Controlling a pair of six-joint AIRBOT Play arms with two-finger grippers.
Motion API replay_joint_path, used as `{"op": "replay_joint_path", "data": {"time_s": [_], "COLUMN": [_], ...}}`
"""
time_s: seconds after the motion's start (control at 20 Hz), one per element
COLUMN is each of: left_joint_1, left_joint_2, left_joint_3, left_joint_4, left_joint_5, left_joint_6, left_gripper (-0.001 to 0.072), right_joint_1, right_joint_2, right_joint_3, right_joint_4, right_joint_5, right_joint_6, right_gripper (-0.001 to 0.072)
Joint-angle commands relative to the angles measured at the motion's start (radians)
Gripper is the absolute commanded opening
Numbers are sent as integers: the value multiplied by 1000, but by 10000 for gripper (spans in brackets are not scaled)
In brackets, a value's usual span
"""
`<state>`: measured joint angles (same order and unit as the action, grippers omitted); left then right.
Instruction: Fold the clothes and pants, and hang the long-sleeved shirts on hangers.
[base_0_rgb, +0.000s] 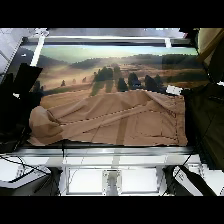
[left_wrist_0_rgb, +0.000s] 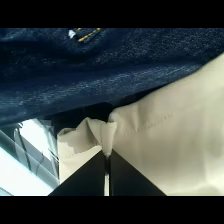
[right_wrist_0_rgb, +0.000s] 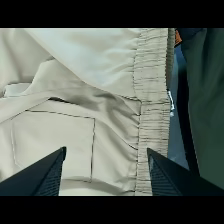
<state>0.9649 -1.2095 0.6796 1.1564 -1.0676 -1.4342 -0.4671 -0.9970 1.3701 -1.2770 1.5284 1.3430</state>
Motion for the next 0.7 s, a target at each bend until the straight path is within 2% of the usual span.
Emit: {"op": "replay_joint_path", "data": {"time_s": [0.0,0.2,0.5,0.65], "left_joint_1": [-5,-2,-2,-1], "left_joint_2": [2,51,124,133], "left_joint_3": [13,116,165,175], "left_joint_4": [-1,-2,35,46], "left_joint_5": [7,-30,-63,-62], "left_joint_6": [15,29,29,28], "left_gripper": [9,10,9,9], "right_joint_1": [0,-3,-97,-136], "right_joint_2": [0,5,11,11], "right_joint_3": [1,-44,-526,-672], "right_joint_4": [-27,-170,-135,-141], "right_joint_5": [10,70,-7,-92], "right_joint_6": [0,-31,-59,-80], "right_gripper": [556,556,556,556]}}
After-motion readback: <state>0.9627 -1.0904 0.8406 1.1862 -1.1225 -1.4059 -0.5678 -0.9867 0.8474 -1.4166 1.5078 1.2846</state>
